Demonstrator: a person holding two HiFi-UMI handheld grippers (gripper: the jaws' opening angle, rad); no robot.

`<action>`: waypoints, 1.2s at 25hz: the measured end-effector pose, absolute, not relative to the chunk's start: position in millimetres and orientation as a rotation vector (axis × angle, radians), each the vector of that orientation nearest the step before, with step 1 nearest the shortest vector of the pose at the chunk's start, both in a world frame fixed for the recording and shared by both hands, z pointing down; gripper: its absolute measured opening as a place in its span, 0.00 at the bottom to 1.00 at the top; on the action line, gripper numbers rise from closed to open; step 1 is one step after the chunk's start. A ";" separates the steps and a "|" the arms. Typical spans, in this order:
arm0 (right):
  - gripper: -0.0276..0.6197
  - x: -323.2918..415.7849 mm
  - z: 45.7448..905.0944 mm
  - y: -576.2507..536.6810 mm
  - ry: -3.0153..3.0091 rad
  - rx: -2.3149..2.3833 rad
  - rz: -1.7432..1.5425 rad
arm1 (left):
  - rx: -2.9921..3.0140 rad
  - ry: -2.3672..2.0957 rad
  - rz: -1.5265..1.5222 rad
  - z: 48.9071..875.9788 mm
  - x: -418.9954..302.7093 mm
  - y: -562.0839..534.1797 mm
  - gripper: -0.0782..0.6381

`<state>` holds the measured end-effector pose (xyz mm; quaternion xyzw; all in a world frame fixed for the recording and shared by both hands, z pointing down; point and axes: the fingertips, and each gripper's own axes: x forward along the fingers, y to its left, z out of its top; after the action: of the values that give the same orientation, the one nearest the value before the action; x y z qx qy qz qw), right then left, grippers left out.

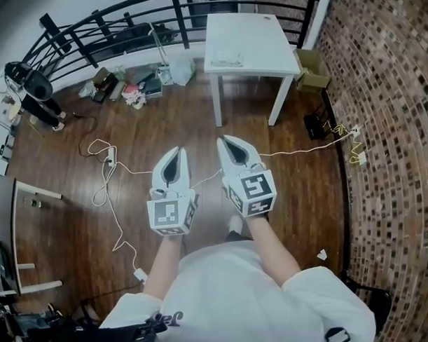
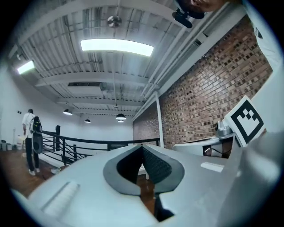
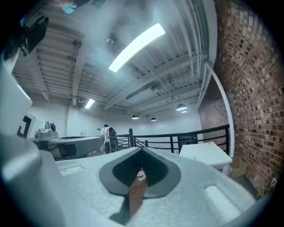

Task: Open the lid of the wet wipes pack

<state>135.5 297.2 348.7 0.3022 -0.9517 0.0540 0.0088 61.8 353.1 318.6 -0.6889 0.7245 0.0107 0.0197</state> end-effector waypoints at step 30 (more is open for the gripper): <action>0.02 -39.4 417.8 -81.1 -2.683 1.009 0.028 | -2.368 2.255 -0.004 410.7 -142.3 -71.1 0.13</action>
<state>-39.4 -81.1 417.8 0.3485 -0.9272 0.0098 0.1369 -142.3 -71.1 410.7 -0.7227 0.6882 -0.0013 -0.0639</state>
